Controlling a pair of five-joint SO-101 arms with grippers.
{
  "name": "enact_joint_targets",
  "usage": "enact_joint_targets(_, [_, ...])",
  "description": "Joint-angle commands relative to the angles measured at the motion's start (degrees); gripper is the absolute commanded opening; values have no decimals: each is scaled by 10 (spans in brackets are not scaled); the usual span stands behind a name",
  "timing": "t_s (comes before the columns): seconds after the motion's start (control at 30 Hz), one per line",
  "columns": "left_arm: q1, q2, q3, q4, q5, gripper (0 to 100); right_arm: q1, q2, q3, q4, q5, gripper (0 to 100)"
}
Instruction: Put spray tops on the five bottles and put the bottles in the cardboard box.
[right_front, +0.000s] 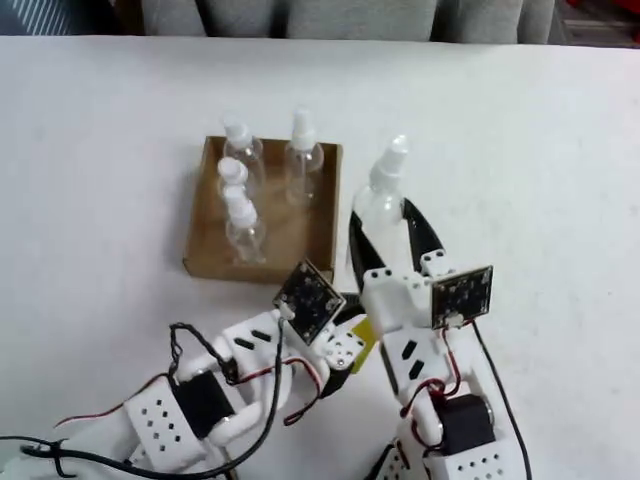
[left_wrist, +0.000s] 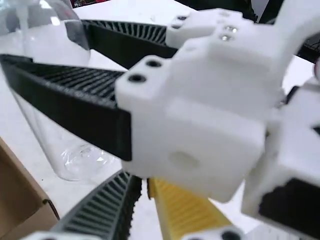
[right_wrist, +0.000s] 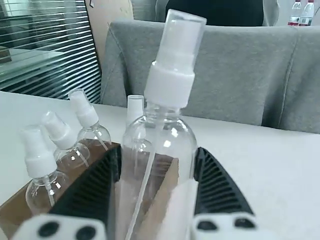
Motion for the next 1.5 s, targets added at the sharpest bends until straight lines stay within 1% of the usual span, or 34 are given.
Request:
enact_joint_targets(0.0, [-4, -8, 19, -46, -5, 22, -25, -2, -58, 63, -33, 15])
enact_joint_targets(0.1, [-25, -8, 49, -114, -5, 22, -44, -2, -94, 127, -40, 15])
enact_joint_targets(0.2, [-37, -8, 58, -139, -5, 22, -50, -2, -108, 155, -40, 15])
enact_joint_targets(0.33, [-37, -8, 59, -137, -5, 22, -47, -2, -108, 160, -40, 15])
enact_joint_targets(0.43, [-37, -7, 60, -137, -32, 22, -45, -2, -108, 160, -40, 15])
enact_joint_targets(0.53, [-37, -7, 61, -137, -43, 22, -45, -2, -113, 179, -40, 15])
enact_joint_targets(0.73, [-64, -7, 61, -140, -44, 22, -45, -2, -143, 218, -37, 15])
enact_joint_targets(1.33, [-60, -8, 60, -136, -44, 22, -44, -2, -145, 225, -34, 15])
enact_joint_targets(1.37, [-60, -8, 59, -129, -44, 22, -43, -2, -145, 225, -34, 15])
enact_joint_targets(1.47, [-60, -13, 42, -69, -46, 22, -22, -2, -144, 208, -38, 15])
